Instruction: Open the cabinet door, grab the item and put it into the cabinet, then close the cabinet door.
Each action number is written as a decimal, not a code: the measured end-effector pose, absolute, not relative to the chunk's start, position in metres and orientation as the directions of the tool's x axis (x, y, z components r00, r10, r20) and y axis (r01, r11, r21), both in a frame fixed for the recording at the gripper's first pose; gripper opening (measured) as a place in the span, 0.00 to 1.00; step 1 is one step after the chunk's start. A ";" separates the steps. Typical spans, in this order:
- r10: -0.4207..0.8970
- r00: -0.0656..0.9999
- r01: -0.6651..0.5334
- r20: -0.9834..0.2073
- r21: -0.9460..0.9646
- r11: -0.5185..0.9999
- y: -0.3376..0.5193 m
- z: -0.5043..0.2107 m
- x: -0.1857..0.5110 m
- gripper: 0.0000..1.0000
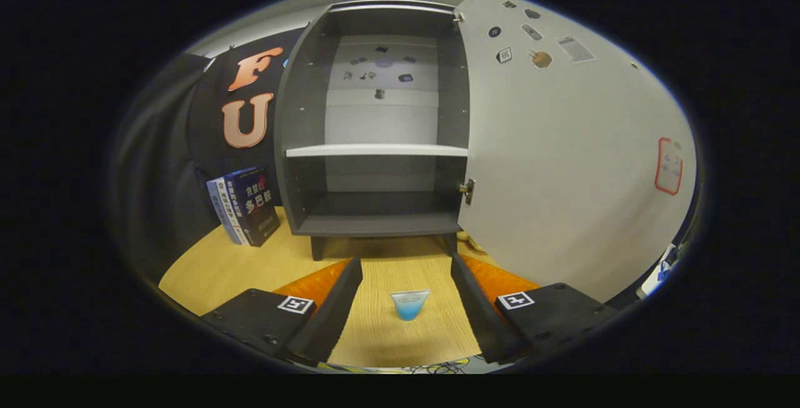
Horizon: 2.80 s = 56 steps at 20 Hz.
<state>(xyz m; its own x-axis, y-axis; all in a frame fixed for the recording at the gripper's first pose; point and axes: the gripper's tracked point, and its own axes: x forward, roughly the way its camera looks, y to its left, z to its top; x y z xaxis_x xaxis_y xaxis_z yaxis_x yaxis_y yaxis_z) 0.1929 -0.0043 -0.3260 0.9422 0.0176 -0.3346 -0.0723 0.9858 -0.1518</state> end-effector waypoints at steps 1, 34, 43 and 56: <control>0.020 0.935 -0.076 -0.354 -0.147 0.986 -0.007 -0.338 0.196 0.92; 0.065 0.885 -0.112 -0.461 -0.075 0.991 0.008 -0.223 0.247 0.62; 0.116 0.919 -0.167 -0.376 -0.106 0.980 0.056 -0.108 0.303 0.62; 0.124 0.896 -0.190 -0.426 -0.116 0.975 0.097 -0.097 0.439 0.62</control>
